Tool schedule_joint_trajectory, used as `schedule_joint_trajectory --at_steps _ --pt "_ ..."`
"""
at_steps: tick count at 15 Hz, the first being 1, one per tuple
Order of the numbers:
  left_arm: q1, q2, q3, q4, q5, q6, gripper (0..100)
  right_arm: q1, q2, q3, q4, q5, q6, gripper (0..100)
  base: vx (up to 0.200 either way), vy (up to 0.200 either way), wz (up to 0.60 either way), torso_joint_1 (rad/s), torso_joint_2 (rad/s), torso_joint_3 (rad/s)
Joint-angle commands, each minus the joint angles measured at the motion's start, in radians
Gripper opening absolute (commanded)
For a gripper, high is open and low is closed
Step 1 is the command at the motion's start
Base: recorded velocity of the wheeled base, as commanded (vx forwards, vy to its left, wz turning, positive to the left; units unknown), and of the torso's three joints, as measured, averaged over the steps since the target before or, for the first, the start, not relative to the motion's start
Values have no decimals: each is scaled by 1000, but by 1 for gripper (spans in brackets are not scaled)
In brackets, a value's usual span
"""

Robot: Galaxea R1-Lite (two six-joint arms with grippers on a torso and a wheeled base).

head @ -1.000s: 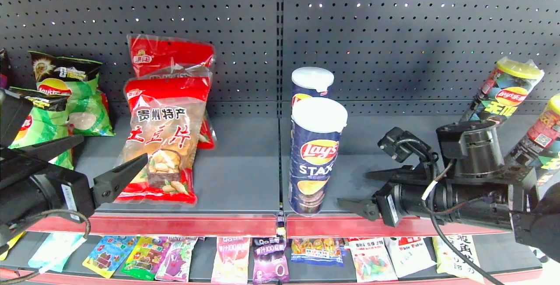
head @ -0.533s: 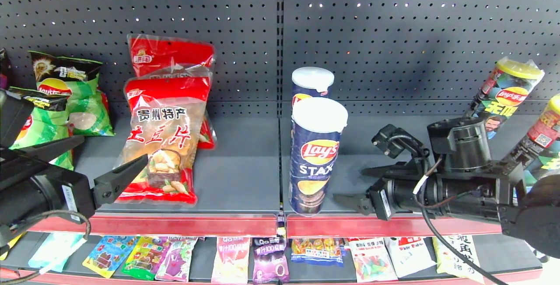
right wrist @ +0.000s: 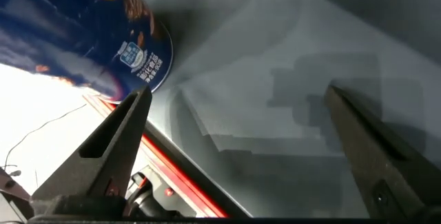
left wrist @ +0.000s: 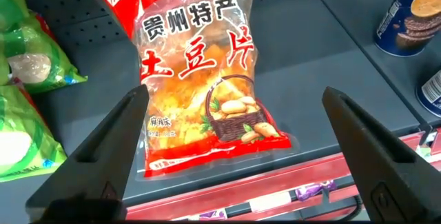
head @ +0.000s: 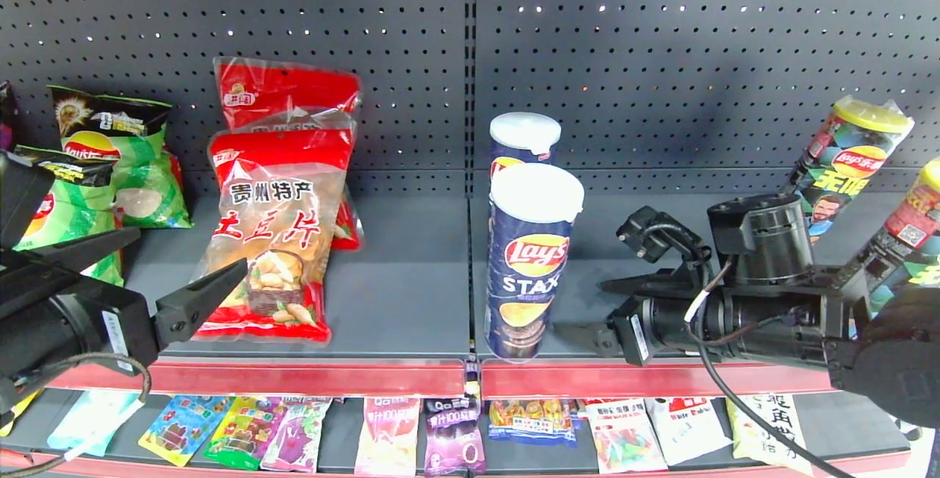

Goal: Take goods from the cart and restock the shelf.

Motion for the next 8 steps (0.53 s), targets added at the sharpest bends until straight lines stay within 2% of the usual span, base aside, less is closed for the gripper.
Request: schedule_joint_trajectory --at_steps 1,8 --pt "0 -1 2 0 0 0 100 2 9 -9 0 1 -1 100 0 0 0 0 0 0" --pt "0 -1 5 0 0 0 100 10 17 -15 0 1 -1 100 0 0 0 0 0 0"
